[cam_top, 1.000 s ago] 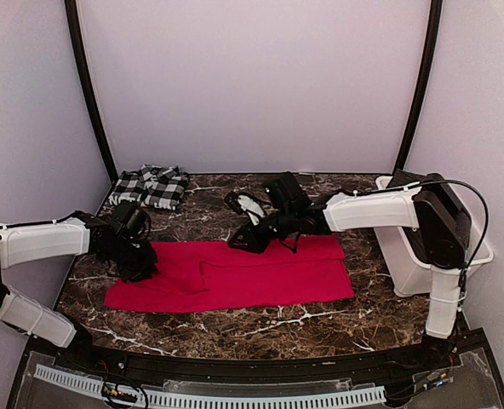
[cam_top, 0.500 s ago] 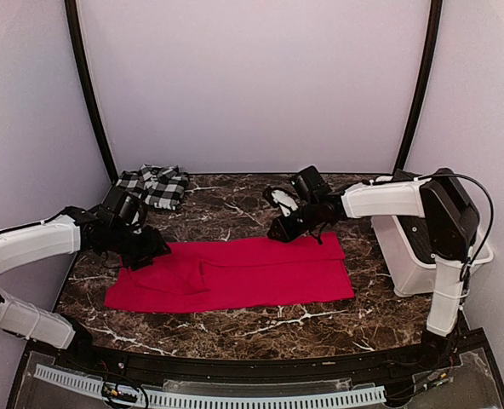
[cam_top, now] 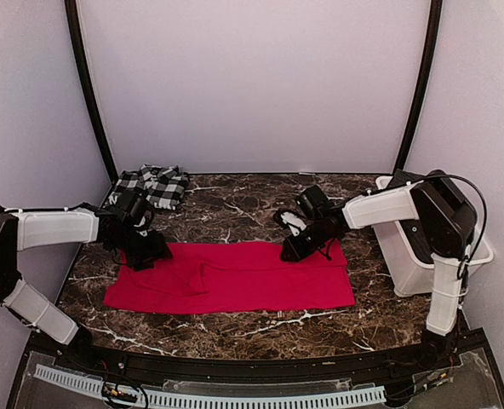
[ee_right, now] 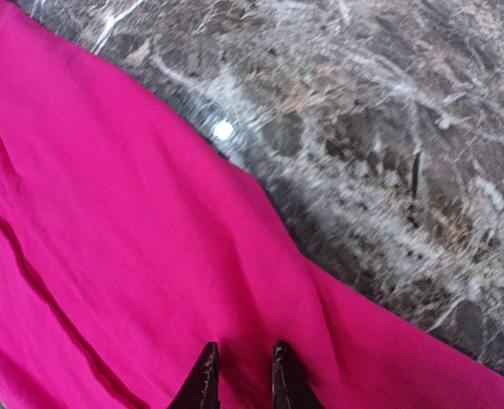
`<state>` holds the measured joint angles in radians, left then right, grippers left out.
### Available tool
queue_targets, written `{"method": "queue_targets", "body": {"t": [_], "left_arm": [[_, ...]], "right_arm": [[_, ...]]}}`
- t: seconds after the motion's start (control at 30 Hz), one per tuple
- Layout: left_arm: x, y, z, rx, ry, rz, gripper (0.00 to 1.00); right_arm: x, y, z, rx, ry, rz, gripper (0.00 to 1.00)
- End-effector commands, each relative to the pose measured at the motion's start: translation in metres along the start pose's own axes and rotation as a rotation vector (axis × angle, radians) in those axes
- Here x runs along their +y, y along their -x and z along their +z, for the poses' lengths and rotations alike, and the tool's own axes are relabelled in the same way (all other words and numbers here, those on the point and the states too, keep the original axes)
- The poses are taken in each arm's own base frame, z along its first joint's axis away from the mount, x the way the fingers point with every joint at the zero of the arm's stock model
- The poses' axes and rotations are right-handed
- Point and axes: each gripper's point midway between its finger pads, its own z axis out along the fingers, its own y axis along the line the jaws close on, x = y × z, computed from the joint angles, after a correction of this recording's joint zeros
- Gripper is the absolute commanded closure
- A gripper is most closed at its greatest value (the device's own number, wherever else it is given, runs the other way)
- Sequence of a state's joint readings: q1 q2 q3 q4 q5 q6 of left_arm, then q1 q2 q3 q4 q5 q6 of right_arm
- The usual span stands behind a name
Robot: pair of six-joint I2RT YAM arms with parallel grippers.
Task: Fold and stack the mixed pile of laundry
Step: Adjust the rectangle-folded T-shirt at the center of the board.
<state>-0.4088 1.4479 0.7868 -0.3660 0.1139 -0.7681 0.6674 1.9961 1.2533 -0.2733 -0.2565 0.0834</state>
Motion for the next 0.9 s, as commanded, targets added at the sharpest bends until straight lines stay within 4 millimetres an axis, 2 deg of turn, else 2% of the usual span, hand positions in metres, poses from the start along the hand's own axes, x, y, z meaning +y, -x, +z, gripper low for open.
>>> {"method": "queue_targets", "body": {"t": [0.0, 0.07, 0.13, 0.2, 0.33, 0.43, 0.57, 0.7, 0.87], "left_arm": [[0.019, 0.039, -0.012, -0.054, 0.047, -0.007, 0.37], [0.025, 0.058, -0.02, -0.091, 0.042, -0.023, 0.37], [0.028, 0.077, -0.03, -0.136, 0.037, -0.031, 0.37], [0.034, 0.092, -0.037, -0.161, 0.033, -0.058, 0.37], [0.048, 0.103, -0.035, -0.162, 0.016, -0.118, 0.37], [0.062, 0.105, -0.033, -0.171, 0.052, -0.139, 0.38], [0.072, 0.107, -0.029, -0.178, 0.049, -0.178, 0.4], [0.078, 0.113, -0.022, -0.174, 0.034, -0.205, 0.43], [0.086, 0.121, -0.016, -0.169, 0.037, -0.236, 0.46]], "right_arm": [[0.039, -0.036, -0.011, 0.09, 0.124, 0.017, 0.8], [0.048, -0.03, -0.029, 0.051, 0.148, 0.008, 0.78], [0.044, -0.021, -0.047, 0.014, 0.127, 0.001, 0.77], [0.03, -0.016, -0.063, -0.009, 0.084, 0.004, 0.76], [-0.023, -0.017, -0.084, -0.04, -0.037, 0.086, 0.74], [-0.061, -0.027, -0.087, -0.012, -0.161, 0.157, 0.74], [-0.091, -0.046, -0.086, 0.014, -0.246, 0.225, 0.74], [-0.105, -0.054, -0.084, 0.016, -0.288, 0.255, 0.76], [-0.112, -0.058, -0.076, 0.038, -0.303, 0.256, 0.79]]}}
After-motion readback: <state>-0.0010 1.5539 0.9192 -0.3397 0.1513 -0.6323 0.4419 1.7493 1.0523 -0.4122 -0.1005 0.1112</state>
